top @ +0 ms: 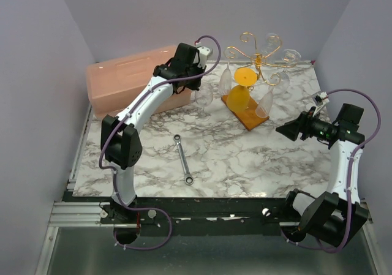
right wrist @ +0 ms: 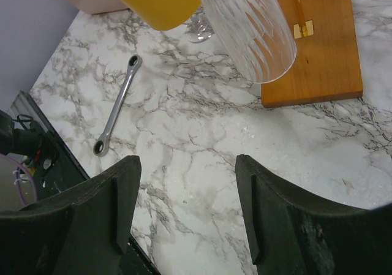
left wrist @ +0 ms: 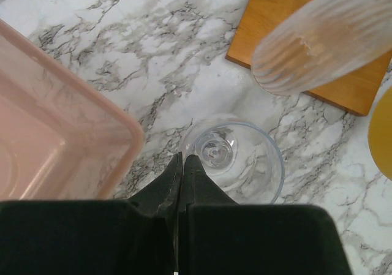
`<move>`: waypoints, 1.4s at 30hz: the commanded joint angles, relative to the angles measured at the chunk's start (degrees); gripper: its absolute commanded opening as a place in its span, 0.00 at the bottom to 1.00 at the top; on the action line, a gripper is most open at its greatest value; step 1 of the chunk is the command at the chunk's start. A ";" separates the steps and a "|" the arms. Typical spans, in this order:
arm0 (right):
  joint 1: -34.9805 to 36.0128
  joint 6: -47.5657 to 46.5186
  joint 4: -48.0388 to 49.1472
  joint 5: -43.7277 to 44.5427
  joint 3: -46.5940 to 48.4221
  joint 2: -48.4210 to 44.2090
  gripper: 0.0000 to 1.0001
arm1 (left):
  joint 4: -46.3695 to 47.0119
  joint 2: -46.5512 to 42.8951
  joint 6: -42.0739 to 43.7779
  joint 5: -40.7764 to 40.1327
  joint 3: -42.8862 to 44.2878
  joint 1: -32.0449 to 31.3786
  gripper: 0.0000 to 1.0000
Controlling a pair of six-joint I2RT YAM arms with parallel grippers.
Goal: Place the wine glass upside down on the wine glass rack
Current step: Move the wine glass to the center of the board, then pick up the wine glass at the center of the board.
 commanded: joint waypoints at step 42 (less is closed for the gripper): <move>0.06 -1.52 -0.79 -1.53 0.24 -2.15 0.72 | 5.43 -12.53 4.58 -4.79 -15.99 -6.31 0.00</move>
